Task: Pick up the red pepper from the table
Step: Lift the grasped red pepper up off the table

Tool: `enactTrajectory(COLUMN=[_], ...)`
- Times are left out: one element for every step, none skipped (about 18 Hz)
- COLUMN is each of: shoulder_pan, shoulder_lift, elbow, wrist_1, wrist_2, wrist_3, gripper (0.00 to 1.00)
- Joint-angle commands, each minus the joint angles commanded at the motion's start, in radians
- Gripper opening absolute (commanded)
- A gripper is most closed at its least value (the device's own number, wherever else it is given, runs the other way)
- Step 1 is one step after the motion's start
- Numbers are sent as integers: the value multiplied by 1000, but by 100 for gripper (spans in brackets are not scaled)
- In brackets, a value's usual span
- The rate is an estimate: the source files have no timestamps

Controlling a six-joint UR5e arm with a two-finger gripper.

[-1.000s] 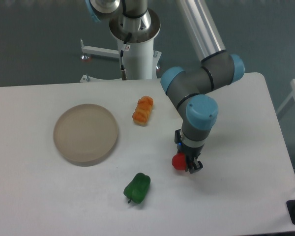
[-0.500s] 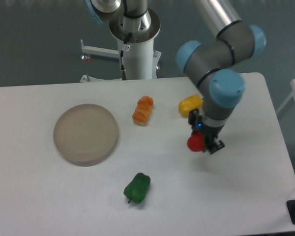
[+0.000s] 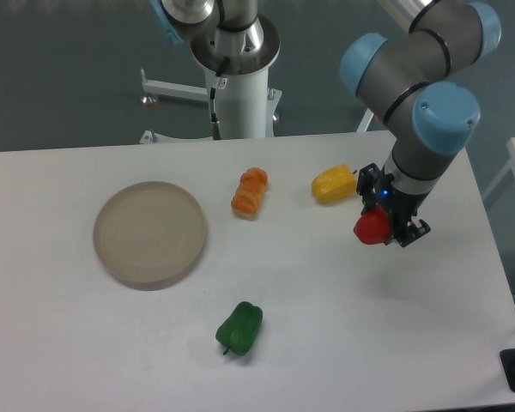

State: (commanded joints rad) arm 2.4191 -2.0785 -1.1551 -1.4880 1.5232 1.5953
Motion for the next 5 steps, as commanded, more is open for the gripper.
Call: enactTrajectory(shoulder_pan=[0, 0, 0, 0, 0], shoulder_lift=[-2, 0, -2, -2, -2], elbow=[0, -3, -5, -5, -6], wrist_1=[0, 0, 2, 2, 2], wrist_2=[0, 0, 0, 0, 0], wrist_3=[0, 0, -2, -2, 0], gripper=[36, 36, 36, 36, 36])
